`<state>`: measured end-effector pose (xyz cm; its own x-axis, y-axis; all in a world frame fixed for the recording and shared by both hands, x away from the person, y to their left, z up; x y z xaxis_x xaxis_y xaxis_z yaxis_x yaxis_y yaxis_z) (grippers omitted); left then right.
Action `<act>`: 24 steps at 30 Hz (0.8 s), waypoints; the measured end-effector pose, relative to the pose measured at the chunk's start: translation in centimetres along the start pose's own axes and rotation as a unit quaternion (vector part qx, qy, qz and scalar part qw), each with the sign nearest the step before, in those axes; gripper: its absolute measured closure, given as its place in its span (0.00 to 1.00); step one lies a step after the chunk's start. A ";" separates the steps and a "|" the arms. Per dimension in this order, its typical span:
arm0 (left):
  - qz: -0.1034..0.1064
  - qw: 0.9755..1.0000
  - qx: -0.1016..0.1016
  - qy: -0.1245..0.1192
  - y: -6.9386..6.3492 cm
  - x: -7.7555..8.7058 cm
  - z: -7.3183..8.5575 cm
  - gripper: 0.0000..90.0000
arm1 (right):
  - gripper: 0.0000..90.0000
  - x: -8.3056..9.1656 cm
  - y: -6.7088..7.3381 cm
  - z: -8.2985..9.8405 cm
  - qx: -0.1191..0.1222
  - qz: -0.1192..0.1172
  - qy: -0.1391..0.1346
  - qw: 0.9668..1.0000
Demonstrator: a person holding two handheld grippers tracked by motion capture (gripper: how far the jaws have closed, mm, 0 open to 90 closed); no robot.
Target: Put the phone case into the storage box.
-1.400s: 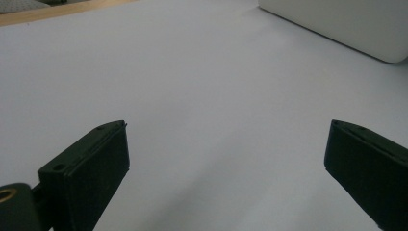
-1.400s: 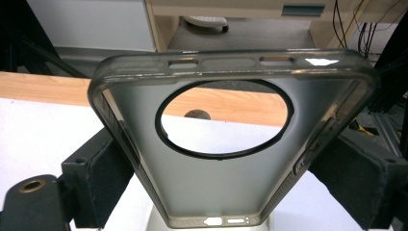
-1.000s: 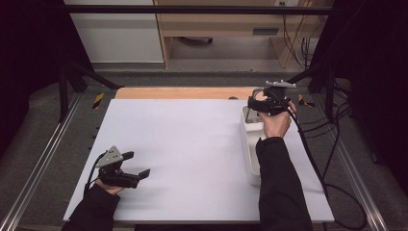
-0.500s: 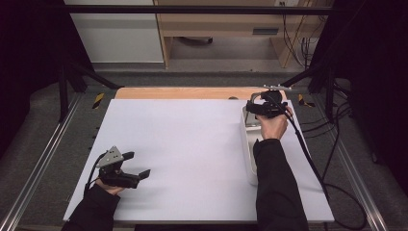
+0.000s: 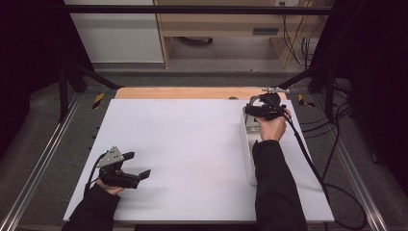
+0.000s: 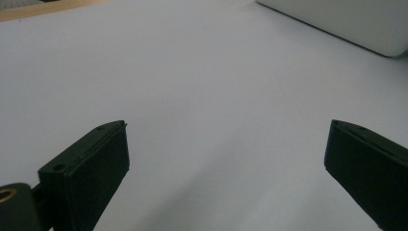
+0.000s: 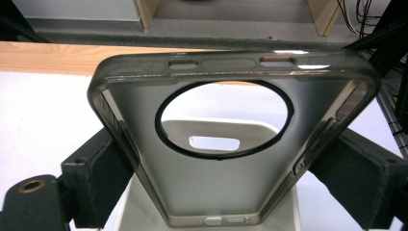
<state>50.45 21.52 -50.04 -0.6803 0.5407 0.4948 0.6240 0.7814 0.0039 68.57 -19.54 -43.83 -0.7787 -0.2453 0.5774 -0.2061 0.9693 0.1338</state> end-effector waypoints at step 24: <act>0.002 1.000 0.000 0.002 0.0 0.0 0.0 0.01 | 0.13 -0.7 -0.2 0.8 -0.003 -0.003 0.016 1.000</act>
<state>50.43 21.49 -50.09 -0.6771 0.5423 0.4975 0.6262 0.7797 0.0025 68.66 -19.56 -44.87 -0.7579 -0.2509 0.6022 -0.2070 0.9679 0.1427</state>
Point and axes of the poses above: each handheld gripper's, and its own axes: x roughly backward along the jaws, z roughly out of its underside, y roughly to its left, the point moved 10 cm from there along -x, roughly forward along the jaws, and after that the axes turned 9 degrees about -z, right-handed, at the moved point
